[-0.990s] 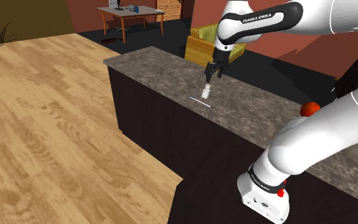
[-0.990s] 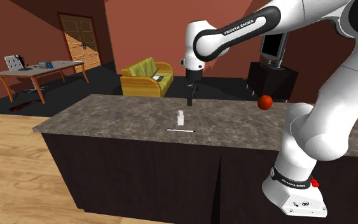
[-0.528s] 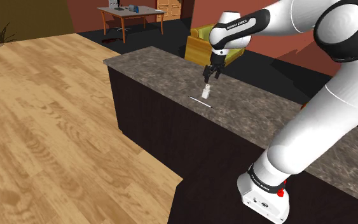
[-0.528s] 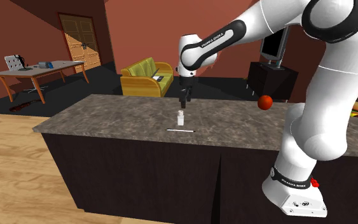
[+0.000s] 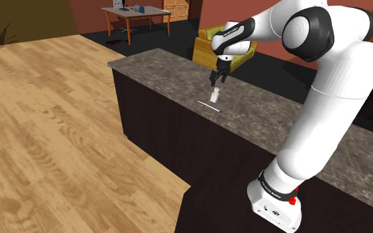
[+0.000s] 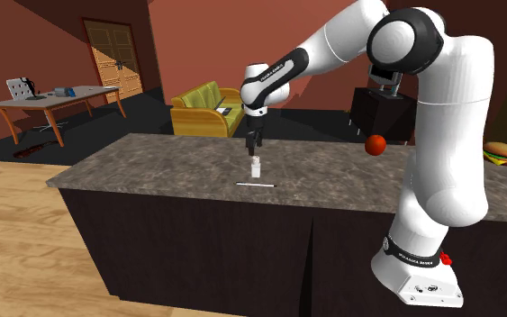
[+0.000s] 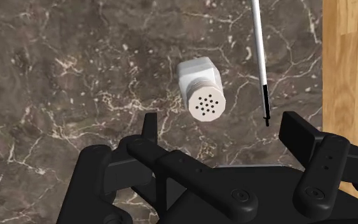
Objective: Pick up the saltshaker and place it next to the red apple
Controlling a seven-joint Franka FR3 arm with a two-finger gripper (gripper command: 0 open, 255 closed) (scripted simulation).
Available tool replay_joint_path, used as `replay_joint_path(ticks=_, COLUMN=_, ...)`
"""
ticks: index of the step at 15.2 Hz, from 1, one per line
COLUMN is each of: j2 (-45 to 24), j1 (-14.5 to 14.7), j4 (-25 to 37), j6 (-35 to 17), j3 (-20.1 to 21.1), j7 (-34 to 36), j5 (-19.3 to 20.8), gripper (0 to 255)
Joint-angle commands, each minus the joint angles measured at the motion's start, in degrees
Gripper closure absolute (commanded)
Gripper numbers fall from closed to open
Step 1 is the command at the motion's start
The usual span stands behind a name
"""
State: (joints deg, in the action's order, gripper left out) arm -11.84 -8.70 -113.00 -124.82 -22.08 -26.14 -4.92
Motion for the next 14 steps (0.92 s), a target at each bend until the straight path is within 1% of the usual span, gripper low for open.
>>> replay_joint_path(ticks=1, j2=-1.64, j1=-0.38, j4=0.39, j6=-1.14, j3=0.10, j7=-0.71, j5=-0.79, gripper=0)
replay_joint_path(ticks=7, j2=-4.03, j1=-0.74, j4=-1.07, j6=-4.81, j3=0.52, j7=-1.56, j5=-2.07, gripper=0)
replay_joint_path(ticks=14, j2=-4.02, j1=-0.75, j4=-1.08, j6=-4.80, j3=0.52, j7=-1.55, j5=-2.06, gripper=0)
